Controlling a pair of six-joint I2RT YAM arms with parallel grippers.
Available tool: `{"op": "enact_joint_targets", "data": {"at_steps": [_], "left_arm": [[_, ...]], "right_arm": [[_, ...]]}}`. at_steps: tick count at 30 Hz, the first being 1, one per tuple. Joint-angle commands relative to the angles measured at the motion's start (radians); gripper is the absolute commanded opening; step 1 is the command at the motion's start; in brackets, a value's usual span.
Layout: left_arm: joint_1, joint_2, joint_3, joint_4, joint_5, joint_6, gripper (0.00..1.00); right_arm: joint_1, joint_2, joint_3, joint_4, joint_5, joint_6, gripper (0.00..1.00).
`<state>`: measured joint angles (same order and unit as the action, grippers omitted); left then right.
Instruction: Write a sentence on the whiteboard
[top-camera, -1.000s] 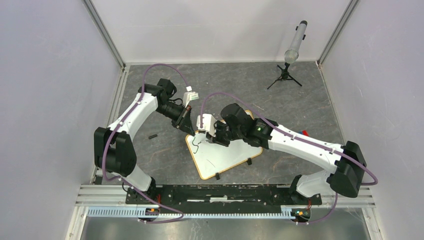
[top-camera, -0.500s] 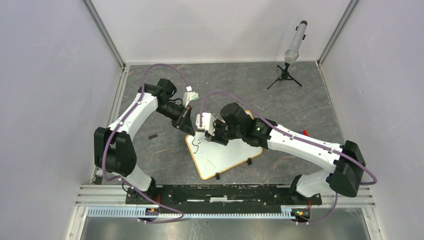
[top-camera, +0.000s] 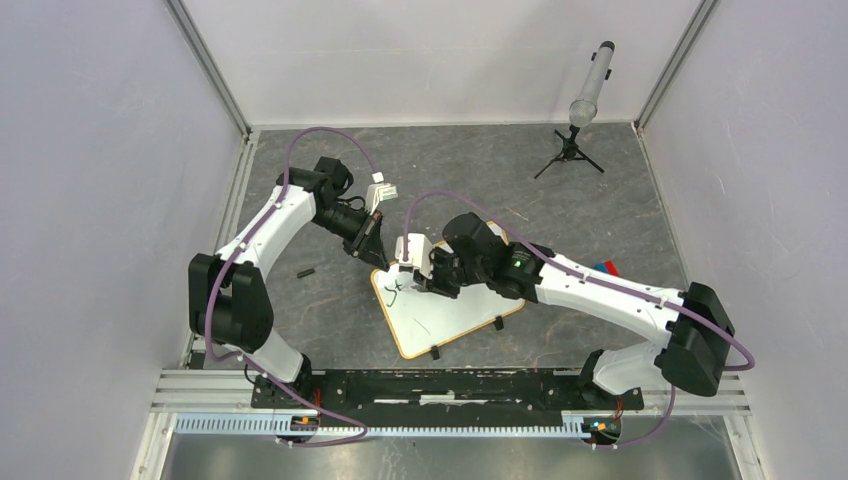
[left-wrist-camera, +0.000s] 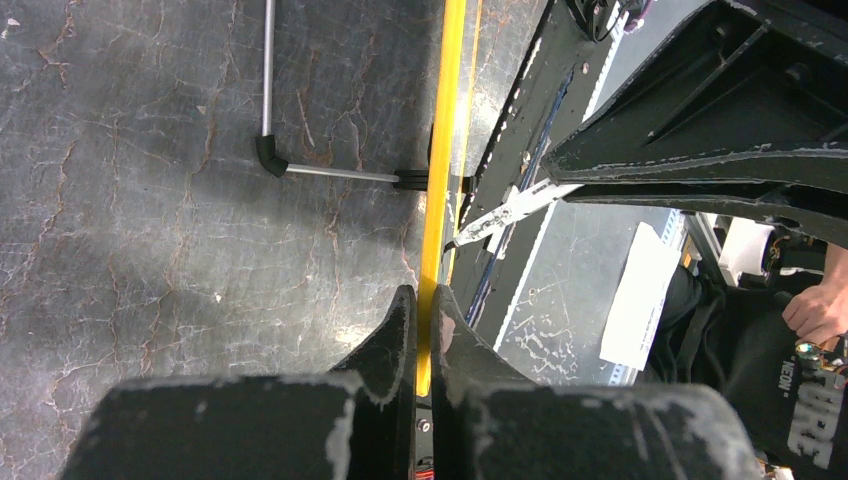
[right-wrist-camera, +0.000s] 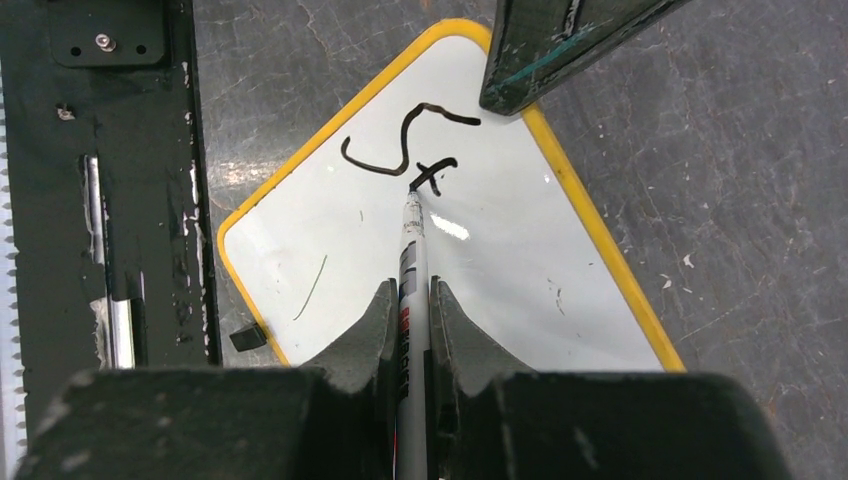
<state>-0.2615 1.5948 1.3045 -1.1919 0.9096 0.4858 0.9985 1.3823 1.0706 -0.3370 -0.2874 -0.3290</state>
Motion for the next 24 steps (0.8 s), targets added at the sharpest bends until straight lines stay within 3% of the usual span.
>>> {"op": "enact_joint_targets", "data": {"at_steps": [1,24], "left_arm": [[-0.002,0.002,0.021,-0.015,-0.013,-0.001,0.02],[-0.002,-0.004,0.023,-0.015,-0.014,-0.005,0.02]], "right_arm": [[-0.003,-0.020,-0.033,0.007,0.017,0.008,0.00],[0.002,-0.051,0.064,-0.078,0.052,-0.033,0.00]]}}
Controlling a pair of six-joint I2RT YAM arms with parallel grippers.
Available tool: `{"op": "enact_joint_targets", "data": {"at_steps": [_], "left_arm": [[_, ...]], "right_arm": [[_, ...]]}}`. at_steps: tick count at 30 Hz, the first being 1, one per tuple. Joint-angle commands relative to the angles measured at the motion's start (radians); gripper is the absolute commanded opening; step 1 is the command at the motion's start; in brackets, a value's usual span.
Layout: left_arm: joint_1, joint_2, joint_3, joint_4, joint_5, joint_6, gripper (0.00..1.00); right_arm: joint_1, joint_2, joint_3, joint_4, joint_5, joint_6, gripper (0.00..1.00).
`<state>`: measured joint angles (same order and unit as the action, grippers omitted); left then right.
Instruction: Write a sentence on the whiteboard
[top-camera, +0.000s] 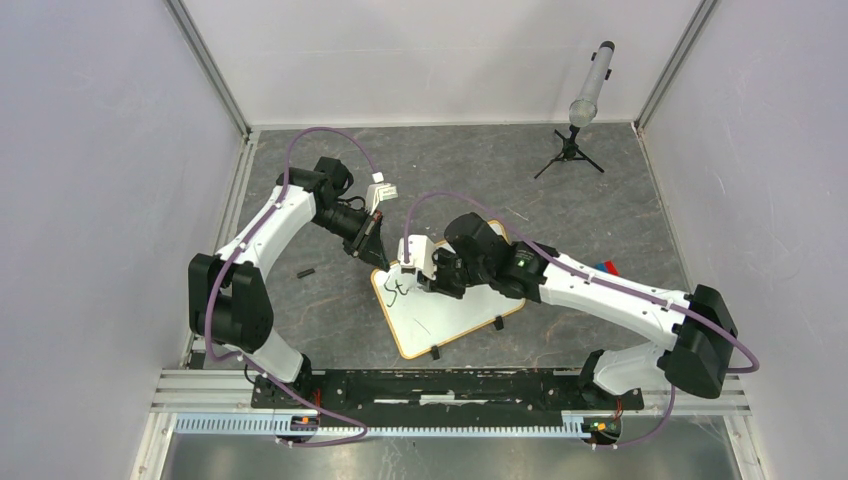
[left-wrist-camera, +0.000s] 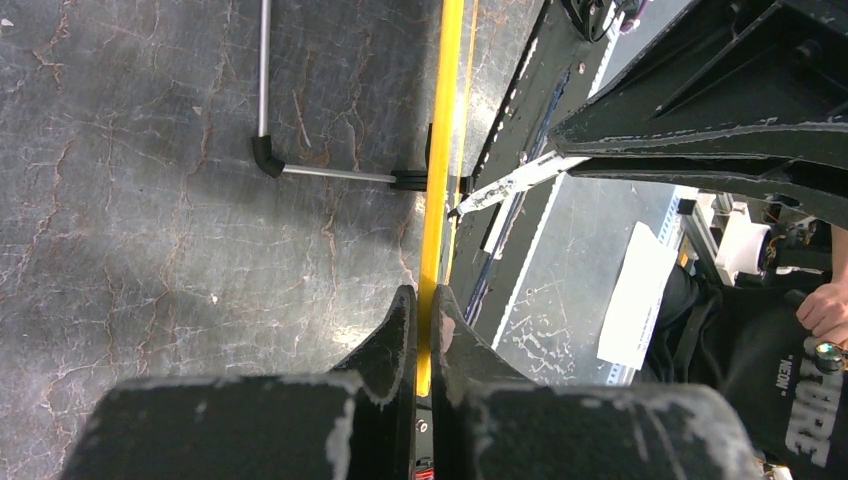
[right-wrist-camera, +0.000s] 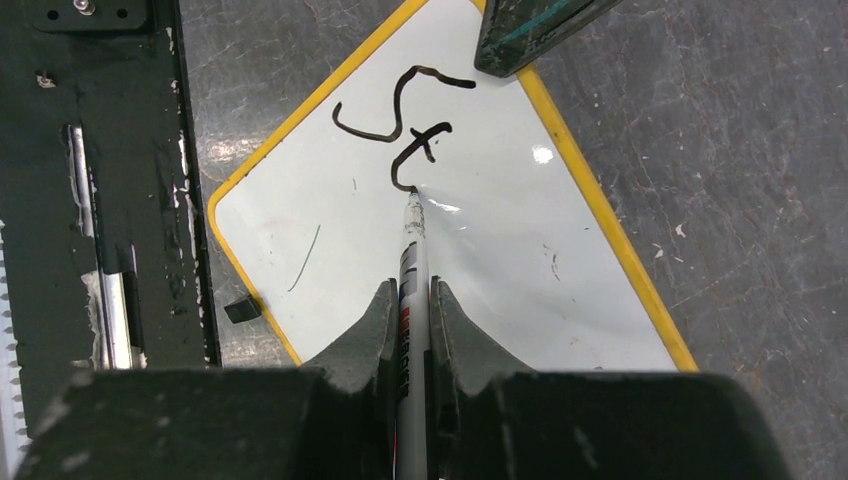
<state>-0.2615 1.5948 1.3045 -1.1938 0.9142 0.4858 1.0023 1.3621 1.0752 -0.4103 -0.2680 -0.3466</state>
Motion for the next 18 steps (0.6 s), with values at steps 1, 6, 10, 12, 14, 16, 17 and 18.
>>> {"op": "enact_joint_targets", "data": {"at_steps": [1,6,10,12,14,16,17,18], "left_arm": [[-0.003,-0.004,0.022,-0.013,-0.020,-0.006,0.02],[-0.004,-0.004,0.026,-0.013,-0.020,-0.006,0.02],[-0.005,-0.002,0.027,-0.014,-0.020,-0.007,0.02],[-0.005,-0.003,0.027,-0.014,-0.020,-0.006,0.02],[-0.005,-0.002,0.027,-0.013,-0.020,-0.006,0.02],[-0.005,-0.001,0.026,-0.013,-0.021,-0.005,0.02],[-0.005,-0.001,0.026,-0.014,-0.020,-0.003,0.02],[-0.005,0.000,0.026,-0.013,-0.020,-0.004,0.02]], "right_arm": [[-0.004,-0.032,0.061,-0.004,0.032,-0.015,0.00],[-0.006,-0.031,0.065,0.003,0.032,-0.011,0.00],[-0.006,-0.022,0.069,0.014,0.035,-0.010,0.00],[-0.007,-0.017,0.071,0.021,0.036,-0.008,0.00],[-0.007,-0.011,0.073,0.028,0.036,-0.006,0.00],[-0.006,-0.004,0.075,0.032,0.034,-0.004,0.00],[-0.007,-0.004,0.073,0.033,0.033,-0.003,0.00],[-0.007,-0.002,0.071,0.034,0.033,-0.003,0.00]]}}
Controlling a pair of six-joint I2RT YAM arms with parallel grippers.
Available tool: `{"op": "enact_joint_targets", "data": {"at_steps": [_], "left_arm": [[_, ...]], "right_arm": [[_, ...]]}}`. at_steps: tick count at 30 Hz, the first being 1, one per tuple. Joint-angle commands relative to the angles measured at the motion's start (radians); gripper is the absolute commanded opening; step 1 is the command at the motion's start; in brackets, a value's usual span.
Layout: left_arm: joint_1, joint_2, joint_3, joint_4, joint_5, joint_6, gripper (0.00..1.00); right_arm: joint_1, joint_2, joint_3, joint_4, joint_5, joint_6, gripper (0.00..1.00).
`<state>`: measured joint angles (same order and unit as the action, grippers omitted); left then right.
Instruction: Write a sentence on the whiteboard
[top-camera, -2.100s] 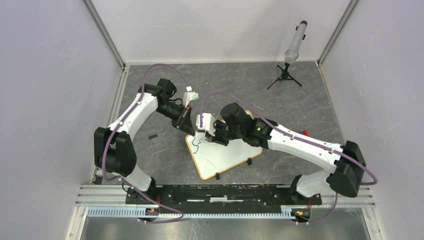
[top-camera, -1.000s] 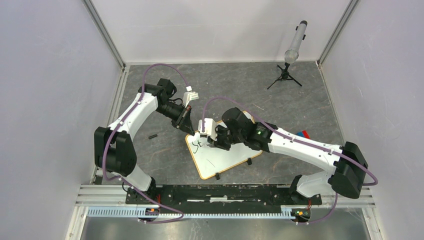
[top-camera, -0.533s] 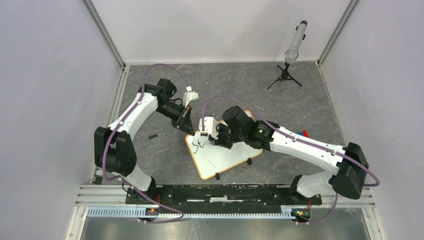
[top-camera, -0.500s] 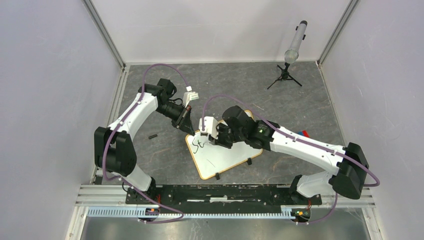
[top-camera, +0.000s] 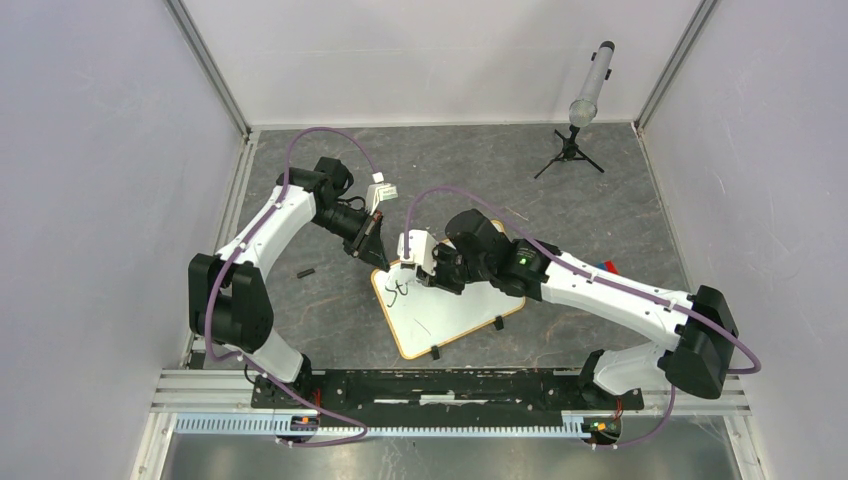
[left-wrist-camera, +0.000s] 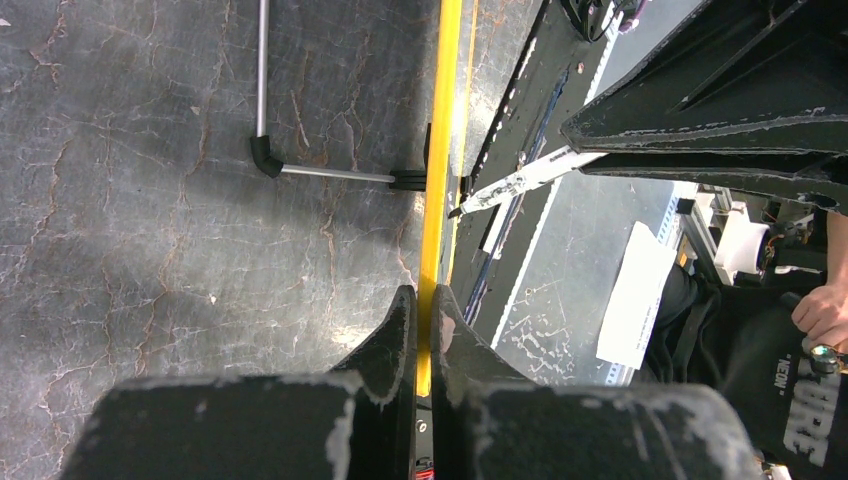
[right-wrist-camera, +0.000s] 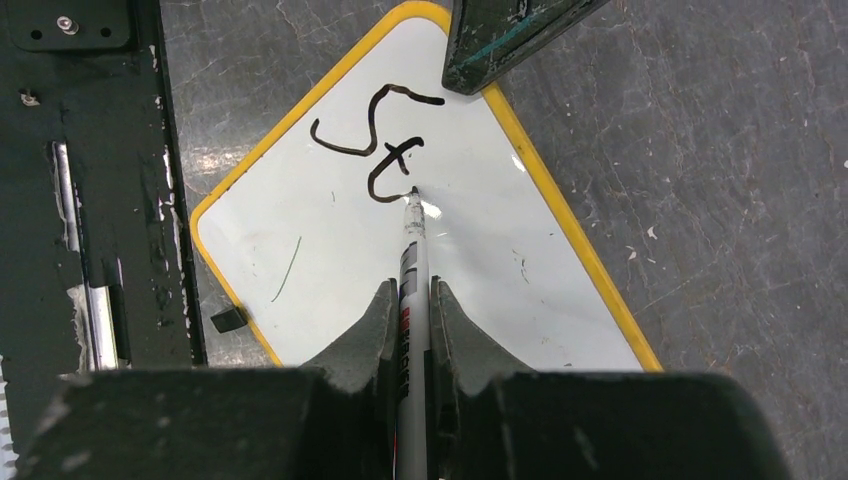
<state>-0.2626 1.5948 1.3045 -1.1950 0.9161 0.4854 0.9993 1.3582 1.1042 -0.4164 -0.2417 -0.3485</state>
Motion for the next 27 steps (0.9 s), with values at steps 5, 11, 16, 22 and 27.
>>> {"op": "enact_joint_targets", "data": {"at_steps": [5,11,16,22,27], "left_arm": [[-0.004,0.002,0.024,-0.012,-0.022,-0.003,0.02],[-0.004,0.002,0.024,-0.013,-0.023,-0.003,0.02],[-0.004,0.003,0.026,-0.012,-0.025,-0.002,0.02],[-0.004,0.002,0.023,-0.012,-0.026,-0.004,0.02],[-0.004,0.001,0.024,-0.013,-0.023,-0.005,0.03]], "right_arm": [[-0.004,0.002,0.025,0.039,0.001,-0.001,0.00],[-0.003,0.001,-0.025,0.044,-0.010,0.005,0.00],[-0.003,-0.011,-0.046,0.043,-0.012,0.003,0.00],[-0.005,-0.036,-0.063,0.026,0.010,-0.013,0.00],[-0.023,-0.052,-0.051,0.007,0.027,-0.022,0.00]]}}
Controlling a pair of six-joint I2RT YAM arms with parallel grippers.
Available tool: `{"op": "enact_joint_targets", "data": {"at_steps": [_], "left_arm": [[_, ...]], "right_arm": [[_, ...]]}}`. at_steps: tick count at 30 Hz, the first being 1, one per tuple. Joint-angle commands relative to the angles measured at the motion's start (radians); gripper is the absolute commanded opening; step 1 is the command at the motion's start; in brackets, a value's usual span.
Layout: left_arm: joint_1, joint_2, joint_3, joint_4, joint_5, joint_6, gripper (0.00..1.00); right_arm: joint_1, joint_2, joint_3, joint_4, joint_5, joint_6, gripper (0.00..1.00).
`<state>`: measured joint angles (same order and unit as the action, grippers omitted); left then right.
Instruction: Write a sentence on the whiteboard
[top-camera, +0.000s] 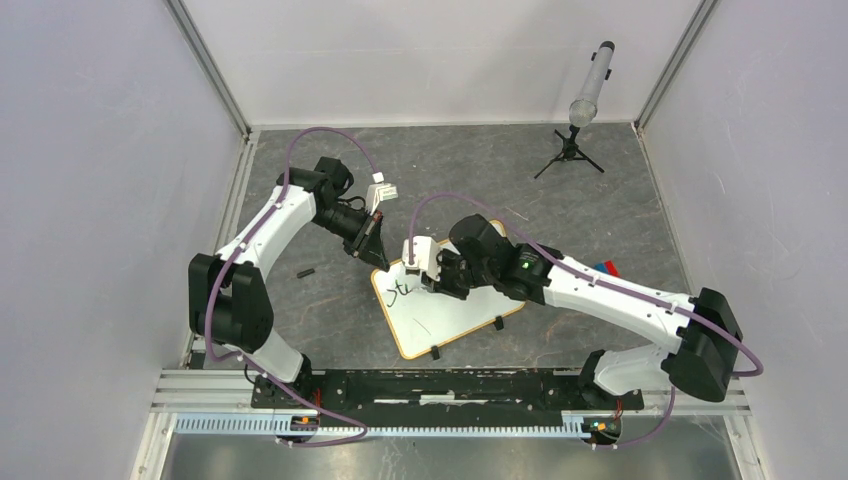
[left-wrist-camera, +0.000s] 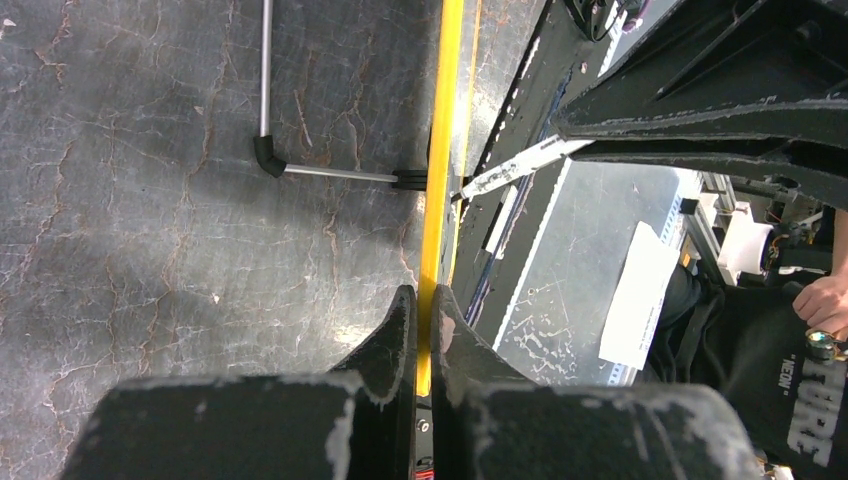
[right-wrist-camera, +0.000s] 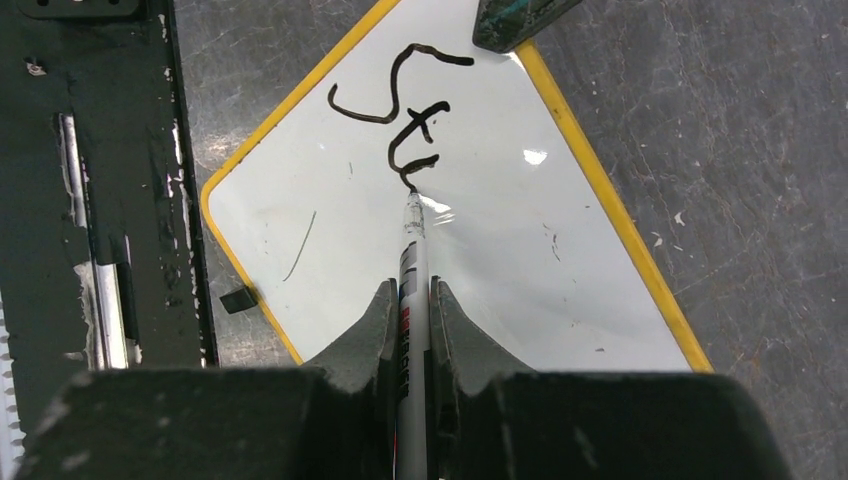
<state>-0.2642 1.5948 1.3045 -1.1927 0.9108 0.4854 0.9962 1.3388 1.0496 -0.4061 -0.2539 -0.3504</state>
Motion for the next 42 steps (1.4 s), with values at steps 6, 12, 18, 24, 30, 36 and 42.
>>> {"op": "enact_joint_targets", "data": {"at_steps": [6,12,18,24,30,36,42], "left_arm": [[-0.004,0.002,0.026,-0.015,-0.018,-0.007,0.02],[-0.006,0.003,0.029,-0.015,-0.018,-0.007,0.02],[-0.006,0.002,0.027,-0.015,-0.020,-0.008,0.02],[-0.005,0.003,0.027,-0.015,-0.020,-0.008,0.02],[-0.006,0.004,0.026,-0.015,-0.021,-0.008,0.02],[-0.006,0.003,0.024,-0.015,-0.024,-0.006,0.02],[-0.006,0.007,0.026,-0.015,-0.018,-0.008,0.02]], "right_arm": [[-0.032,-0.024,0.036,0.006,0.044,-0.015,0.00],[-0.033,0.002,0.064,0.017,0.029,-0.002,0.00],[-0.030,0.017,0.073,0.027,0.014,0.006,0.00],[-0.025,0.028,0.077,0.035,0.006,0.011,0.00],[-0.016,0.030,0.079,0.036,0.001,0.013,0.00],[-0.006,0.022,0.078,0.030,-0.025,0.011,0.00],[-0.008,-0.022,0.074,0.021,-0.082,0.014,0.00]]}}
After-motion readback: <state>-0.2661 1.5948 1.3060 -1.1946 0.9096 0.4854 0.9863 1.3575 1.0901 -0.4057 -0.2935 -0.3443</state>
